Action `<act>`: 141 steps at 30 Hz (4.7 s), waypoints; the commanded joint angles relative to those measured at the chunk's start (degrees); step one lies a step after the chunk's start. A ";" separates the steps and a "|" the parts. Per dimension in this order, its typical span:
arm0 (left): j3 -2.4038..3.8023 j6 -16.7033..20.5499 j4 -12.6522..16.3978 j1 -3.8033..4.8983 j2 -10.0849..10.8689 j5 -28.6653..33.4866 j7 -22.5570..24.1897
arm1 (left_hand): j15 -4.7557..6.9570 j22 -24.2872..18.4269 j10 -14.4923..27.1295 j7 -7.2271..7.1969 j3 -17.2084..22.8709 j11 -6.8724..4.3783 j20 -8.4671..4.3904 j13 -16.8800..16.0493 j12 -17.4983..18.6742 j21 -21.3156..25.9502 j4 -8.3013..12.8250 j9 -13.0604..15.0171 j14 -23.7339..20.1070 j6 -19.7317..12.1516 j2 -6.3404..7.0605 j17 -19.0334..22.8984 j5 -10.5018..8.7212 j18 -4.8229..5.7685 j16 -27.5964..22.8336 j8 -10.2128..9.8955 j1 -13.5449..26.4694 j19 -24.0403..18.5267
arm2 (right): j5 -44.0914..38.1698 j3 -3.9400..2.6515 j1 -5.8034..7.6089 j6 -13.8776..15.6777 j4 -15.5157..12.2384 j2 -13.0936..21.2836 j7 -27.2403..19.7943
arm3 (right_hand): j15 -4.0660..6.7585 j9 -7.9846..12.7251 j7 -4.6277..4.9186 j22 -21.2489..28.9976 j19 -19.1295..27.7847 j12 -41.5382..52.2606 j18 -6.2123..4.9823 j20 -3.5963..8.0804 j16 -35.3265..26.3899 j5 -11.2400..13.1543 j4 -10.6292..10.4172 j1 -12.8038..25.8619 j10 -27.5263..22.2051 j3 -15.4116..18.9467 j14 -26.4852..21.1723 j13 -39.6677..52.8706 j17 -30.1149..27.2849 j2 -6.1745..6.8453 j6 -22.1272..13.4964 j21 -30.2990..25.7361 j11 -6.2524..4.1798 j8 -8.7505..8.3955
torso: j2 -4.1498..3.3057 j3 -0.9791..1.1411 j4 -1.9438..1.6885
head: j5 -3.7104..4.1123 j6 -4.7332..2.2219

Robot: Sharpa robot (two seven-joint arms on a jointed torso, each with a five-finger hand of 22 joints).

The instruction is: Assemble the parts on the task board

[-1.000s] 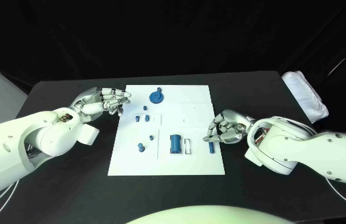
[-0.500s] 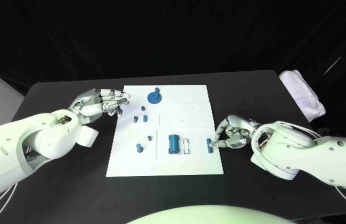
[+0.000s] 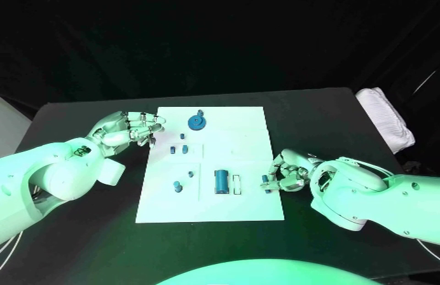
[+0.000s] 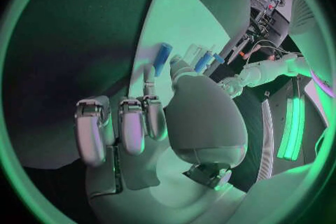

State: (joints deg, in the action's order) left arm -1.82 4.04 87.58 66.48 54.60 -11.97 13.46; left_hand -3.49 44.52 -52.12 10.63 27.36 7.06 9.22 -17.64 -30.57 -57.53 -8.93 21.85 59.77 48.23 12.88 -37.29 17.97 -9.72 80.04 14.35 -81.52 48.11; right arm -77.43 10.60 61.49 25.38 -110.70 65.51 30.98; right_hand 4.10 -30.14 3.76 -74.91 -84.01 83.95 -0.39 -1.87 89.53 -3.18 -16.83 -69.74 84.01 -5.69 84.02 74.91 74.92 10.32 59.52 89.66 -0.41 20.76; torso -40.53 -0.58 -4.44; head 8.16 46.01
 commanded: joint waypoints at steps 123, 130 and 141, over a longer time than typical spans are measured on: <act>0.03 -1.24 0.42 0.00 0.28 -0.31 -0.91 | -0.08 0.08 0.83 0.00 -0.11 0.03 0.21 -0.31 -0.91 0.38 -0.25 0.03 -0.35 -0.28 -0.30 0.20 0.04 -0.80 0.31 0.67 0.07 0.19 | 17.43 0.16 1.33 6.95 0.66 -10.56 3.06 | 0.52 1.28 -0.50 -15.09 -5.99 0.68 0.39 0.42 0.44 -10.07 1.49 6.66 4.53 -15.14 5.97 12.95 15.03 3.45 2.85 0.34 -0.64 -1.46 | 0.03 -0.04 0.02 | -0.80 0.78; 0.03 -1.30 0.41 0.00 0.30 -0.37 -1.03 | -0.08 0.08 0.83 0.00 -0.11 0.03 0.21 -0.31 -0.91 0.38 -0.25 0.03 -0.35 -0.28 -0.30 0.20 0.04 -0.80 0.31 0.67 0.07 0.19 | 17.74 0.16 1.33 6.64 0.88 -10.56 2.66 | 0.52 1.28 -0.53 -15.09 -5.99 0.63 0.39 0.40 0.42 -9.84 0.97 6.91 4.52 -14.04 5.96 12.94 14.98 3.19 2.86 0.34 -0.64 -1.48 | 0.06 -0.03 0.01 | -0.83 0.86; 0.03 -1.31 0.36 0.00 0.33 -0.39 -1.13 | -0.09 0.08 0.90 0.00 -0.09 0.03 0.21 -0.32 -0.98 0.39 -0.26 0.03 -0.35 -0.31 -0.33 0.18 0.06 -0.80 0.31 0.69 0.04 0.19 | 17.85 0.16 1.33 3.58 0.98 -9.78 1.36 | 0.57 1.29 -0.57 -15.09 -5.99 0.45 0.39 0.43 0.36 -7.73 2.65 3.57 4.46 -13.45 5.93 12.89 14.86 3.01 2.67 0.34 -0.69 -1.61 | 0.06 0.00 0.01 | -0.93 0.90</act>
State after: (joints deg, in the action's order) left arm -1.82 3.69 87.87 66.47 54.98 -12.17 12.15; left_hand -3.49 44.52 -51.71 10.64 27.36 7.07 9.22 -17.89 -31.29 -57.52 -8.93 21.85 59.77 48.23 12.88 -37.14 17.97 -9.72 80.04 14.73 -81.52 48.11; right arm -59.68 10.75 62.88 31.87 -109.64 55.65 33.97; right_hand 4.52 -28.82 3.15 -74.93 -84.00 84.61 -0.39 -1.87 89.75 -11.04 -14.40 -65.84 84.02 -19.10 84.02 74.91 74.90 13.30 62.55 89.65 -0.83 19.47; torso -40.47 -0.59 -4.42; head 7.27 46.88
